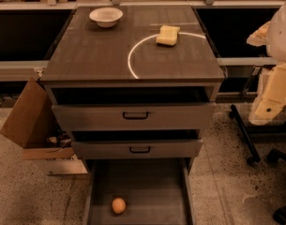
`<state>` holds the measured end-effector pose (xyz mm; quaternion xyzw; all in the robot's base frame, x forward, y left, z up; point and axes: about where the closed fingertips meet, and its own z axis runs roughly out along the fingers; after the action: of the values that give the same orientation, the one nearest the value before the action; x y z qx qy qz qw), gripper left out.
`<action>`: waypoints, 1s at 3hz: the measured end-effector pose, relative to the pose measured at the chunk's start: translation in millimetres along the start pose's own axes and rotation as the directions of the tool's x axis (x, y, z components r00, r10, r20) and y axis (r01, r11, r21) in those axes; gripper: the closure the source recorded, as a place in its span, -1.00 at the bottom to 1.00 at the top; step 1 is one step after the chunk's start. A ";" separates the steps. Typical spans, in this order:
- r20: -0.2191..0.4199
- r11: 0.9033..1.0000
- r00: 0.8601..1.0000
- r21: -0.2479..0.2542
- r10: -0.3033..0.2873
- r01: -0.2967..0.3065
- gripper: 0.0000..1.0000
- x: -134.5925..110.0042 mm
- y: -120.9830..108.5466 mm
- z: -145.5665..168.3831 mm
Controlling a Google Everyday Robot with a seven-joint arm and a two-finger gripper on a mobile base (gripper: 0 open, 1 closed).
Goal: Pick orange from bottom drawer and place on counter
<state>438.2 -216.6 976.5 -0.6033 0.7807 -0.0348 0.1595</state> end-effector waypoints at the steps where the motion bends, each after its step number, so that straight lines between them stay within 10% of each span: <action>1: 0.000 1.000 1.000 0.000 0.000 0.000 -1.00 0.0 0.0 0.0; 3: 0.105 0.999 0.994 -0.038 -0.007 0.011 -1.00 -14.8 22.4 35.2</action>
Offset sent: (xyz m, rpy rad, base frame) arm 0.0000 0.0059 -0.0135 0.0360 0.0151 0.0161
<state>430.9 -191.6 940.8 -0.6109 0.7688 0.0113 0.1886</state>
